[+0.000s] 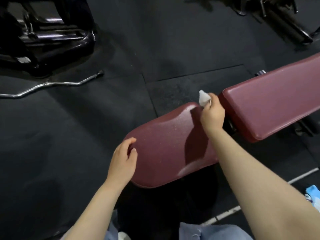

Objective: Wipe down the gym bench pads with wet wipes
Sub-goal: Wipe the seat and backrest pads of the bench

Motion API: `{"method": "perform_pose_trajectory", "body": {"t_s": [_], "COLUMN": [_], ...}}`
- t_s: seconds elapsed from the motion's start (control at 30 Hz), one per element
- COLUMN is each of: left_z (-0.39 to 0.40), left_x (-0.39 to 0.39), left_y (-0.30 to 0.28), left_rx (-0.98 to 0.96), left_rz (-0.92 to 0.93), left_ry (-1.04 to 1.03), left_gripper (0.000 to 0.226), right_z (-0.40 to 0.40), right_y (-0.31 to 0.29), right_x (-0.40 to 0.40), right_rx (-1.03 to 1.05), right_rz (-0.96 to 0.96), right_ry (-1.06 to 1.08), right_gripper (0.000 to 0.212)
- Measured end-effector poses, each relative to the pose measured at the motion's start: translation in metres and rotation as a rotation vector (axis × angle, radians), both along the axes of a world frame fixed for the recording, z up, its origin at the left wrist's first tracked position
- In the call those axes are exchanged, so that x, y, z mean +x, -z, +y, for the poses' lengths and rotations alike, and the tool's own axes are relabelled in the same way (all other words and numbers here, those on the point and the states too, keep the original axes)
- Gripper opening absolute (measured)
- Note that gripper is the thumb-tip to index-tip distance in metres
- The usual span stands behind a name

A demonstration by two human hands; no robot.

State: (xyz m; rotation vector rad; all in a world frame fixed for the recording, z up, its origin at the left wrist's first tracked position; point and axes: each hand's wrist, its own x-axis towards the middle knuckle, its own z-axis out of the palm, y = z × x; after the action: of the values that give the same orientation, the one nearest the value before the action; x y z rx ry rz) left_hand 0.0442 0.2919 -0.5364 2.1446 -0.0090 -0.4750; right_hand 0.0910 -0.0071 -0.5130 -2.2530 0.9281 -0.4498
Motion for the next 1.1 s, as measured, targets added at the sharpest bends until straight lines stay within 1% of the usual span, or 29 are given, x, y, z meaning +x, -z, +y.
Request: {"method": "perform_pose_trajectory", "body": {"t_s": [0.1, 0.17, 0.23, 0.3, 0.37, 0.43, 0.47, 0.5, 0.53, 0.57, 0.6, 0.67, 0.7, 0.77, 0.83, 0.87, 0.9, 0.97, 1.0, 1.07, 1.1], "left_z": [0.013, 0.024, 0.029, 0.029, 0.028, 0.032, 0.034, 0.035, 0.034, 0.033, 0.032, 0.03, 0.03, 0.031, 0.032, 0.032, 0.033, 0.032, 0.032, 0.031, 0.03], "left_x": [0.005, 0.008, 0.014, 0.026, 0.041, 0.052, 0.055, 0.056, 0.056, 0.055, 0.053, 0.046, 0.043, 0.039, 0.04, 0.04, 0.039, 0.038, 0.038, 0.039, 0.04], "left_y": [0.031, 0.046, 0.058, 0.064, 0.066, 0.066, 0.066, 0.064, 0.063, 0.063, 0.063, 0.062, 0.064, 0.063, 0.06, 0.059, 0.06, 0.06, 0.06, 0.06, 0.059], "left_rx": [-0.13, -0.223, -0.257, -0.241, -0.271, -0.335, -0.345, -0.346, -0.365, -0.396, -0.416, -0.402, -0.387, -0.367, -0.373, -0.397, -0.419, -0.447, -0.457, -0.482, -0.489], "left_rz": [-0.066, -0.053, -0.011, -0.003, -0.011, 0.011, 0.032, 0.055, 0.073, 0.081, 0.081, 0.111, 0.128, 0.13, 0.125, 0.14, 0.156, 0.179, 0.182, 0.183, 0.188], "left_ry": [-0.145, -0.249, -0.32, -0.331, -0.328, -0.34, -0.337, -0.333, -0.336, -0.341, -0.345, -0.338, -0.331, -0.312, -0.301, -0.321, -0.345, -0.372, -0.38, -0.402, -0.415], "left_gripper": [0.033, 0.032, 0.031, 0.032, 0.032, 0.033, 0.033, 0.034, 0.034, 0.036, 0.037, 0.037, 0.036, 0.036, 0.038, 0.04, 0.041, 0.043, 0.044, 0.045, 0.046], "right_z": [0.004, 0.016, 0.041, 0.083, 0.131, 0.173, 0.186, 0.189, 0.183, 0.168, 0.145, 0.081, 0.045, -0.01, -0.015, 0.002, 0.027, 0.085, 0.117, 0.168, 0.18], "right_y": [0.035, 0.051, 0.062, 0.068, 0.072, 0.072, 0.07, 0.067, 0.062, 0.054, 0.049, 0.042, 0.041, 0.042, 0.046, 0.046, 0.048, 0.059, 0.065, 0.072, 0.075], "right_x": [0.025, 0.034, 0.036, 0.029, 0.013, -0.01, -0.023, -0.033, -0.035, -0.032, -0.025, -0.009, -0.004, -0.002, -0.006, -0.008, -0.011, -0.022, -0.032, -0.059, -0.071], "right_rx": [-0.16, -0.245, -0.269, -0.327, -0.373, -0.292, -0.264, -0.252, -0.249, -0.241, -0.236, -0.312, -0.357, -0.445, -0.499, -0.501, -0.518, -0.543, -0.525, -0.453, -0.399], "right_rz": [0.145, 0.228, 0.255, 0.243, 0.156, 0.076, 0.078, 0.091, 0.079, 0.071, 0.088, 0.184, 0.239, 0.299, 0.314, 0.297, 0.267, 0.202, 0.178, 0.128, 0.084], "right_ry": [-0.173, -0.291, -0.327, -0.413, -0.624, -0.954, -1.128, -1.251, -1.31, -1.289, -1.201, -0.944, -0.79, -0.523, -0.359, -0.321, -0.332, -0.521, -0.662, -1.01, -1.181], "right_gripper": [0.04, 0.037, 0.036, 0.035, 0.035, 0.037, 0.037, 0.038, 0.041, 0.042, 0.041, 0.03, 0.029, 0.038, 0.036, 0.033, 0.033, 0.046, 0.05, 0.045, 0.042]}}
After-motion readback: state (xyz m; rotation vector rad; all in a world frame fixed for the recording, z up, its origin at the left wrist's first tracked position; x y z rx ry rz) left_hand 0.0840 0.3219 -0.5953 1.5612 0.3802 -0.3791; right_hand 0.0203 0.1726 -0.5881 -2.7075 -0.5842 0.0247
